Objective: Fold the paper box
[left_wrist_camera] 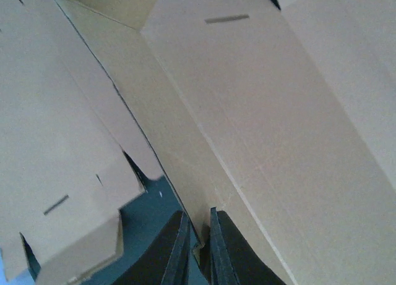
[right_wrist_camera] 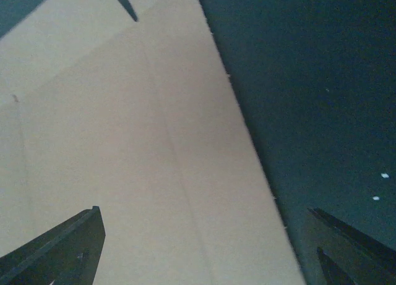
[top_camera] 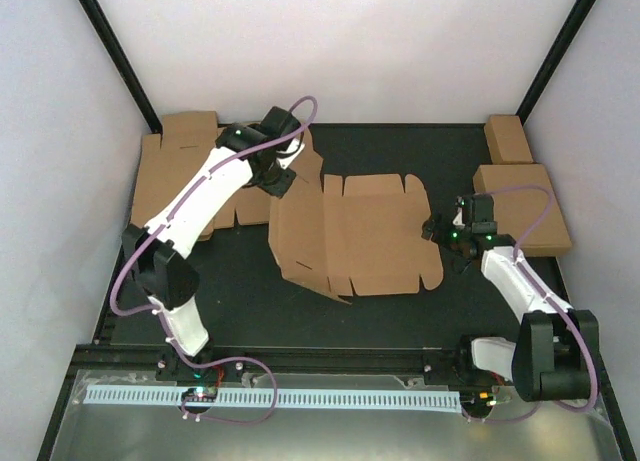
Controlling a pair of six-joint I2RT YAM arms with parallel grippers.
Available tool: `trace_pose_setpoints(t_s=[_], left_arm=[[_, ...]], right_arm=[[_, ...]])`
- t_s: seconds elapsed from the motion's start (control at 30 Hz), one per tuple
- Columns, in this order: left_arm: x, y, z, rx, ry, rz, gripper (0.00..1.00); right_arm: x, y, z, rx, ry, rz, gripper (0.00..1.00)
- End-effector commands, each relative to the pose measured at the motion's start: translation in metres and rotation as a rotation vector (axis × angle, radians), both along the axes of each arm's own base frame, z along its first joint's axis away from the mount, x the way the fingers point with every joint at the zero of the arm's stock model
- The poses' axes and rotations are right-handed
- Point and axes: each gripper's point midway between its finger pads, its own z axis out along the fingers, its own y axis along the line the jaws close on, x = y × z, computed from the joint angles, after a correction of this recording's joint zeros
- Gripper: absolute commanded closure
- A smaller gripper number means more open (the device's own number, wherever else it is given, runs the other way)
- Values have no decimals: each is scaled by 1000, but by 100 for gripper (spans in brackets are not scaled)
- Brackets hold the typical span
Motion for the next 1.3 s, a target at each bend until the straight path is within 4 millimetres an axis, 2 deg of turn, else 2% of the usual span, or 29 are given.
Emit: trace_pose_setpoints(t_s=[0.0, 0.2, 0.4, 0.5, 0.6, 0.67, 0.7, 0.83, 0.93, 1.1, 1.17, 1.27], left_arm=[[20, -9, 20, 28, -52, -54, 88], [39, -31, 18, 0, -39, -88, 86], [51, -36, 6, -18, -33, -23, 76], [54, -26, 7, -35, -49, 71, 60], [55, -7, 7, -114, -85, 171, 32], [49, 12, 2, -193, -101, 247, 11], [47, 25, -3, -252, -103, 291, 4], [21, 61, -35, -445, -92, 440, 1], [-3, 78, -66, -479, -88, 497, 1], [-22, 84, -111, -572, 27, 543, 1], [-24, 86, -122, -625, 59, 559, 1], [-23, 90, -128, -658, 59, 573, 1]], right_arm=[[5, -10, -6, -12, -29, -60, 11], [-12, -13, -39, -27, 81, -68, 10], [-28, 4, -52, 40, 135, -15, 10], [-36, 8, -54, 52, 148, -3, 11], [-44, 8, -53, 51, 149, -5, 10], [-49, 9, -54, 55, 159, 5, 10], [-52, 9, -54, 57, 166, 7, 10], [-58, 14, -50, 78, 168, 30, 10], [-59, 13, -45, 63, 152, 38, 10], [-57, 13, -45, 58, 158, 50, 10], [-56, 14, -46, 60, 167, 55, 10], [-54, 15, -45, 63, 168, 60, 10]])
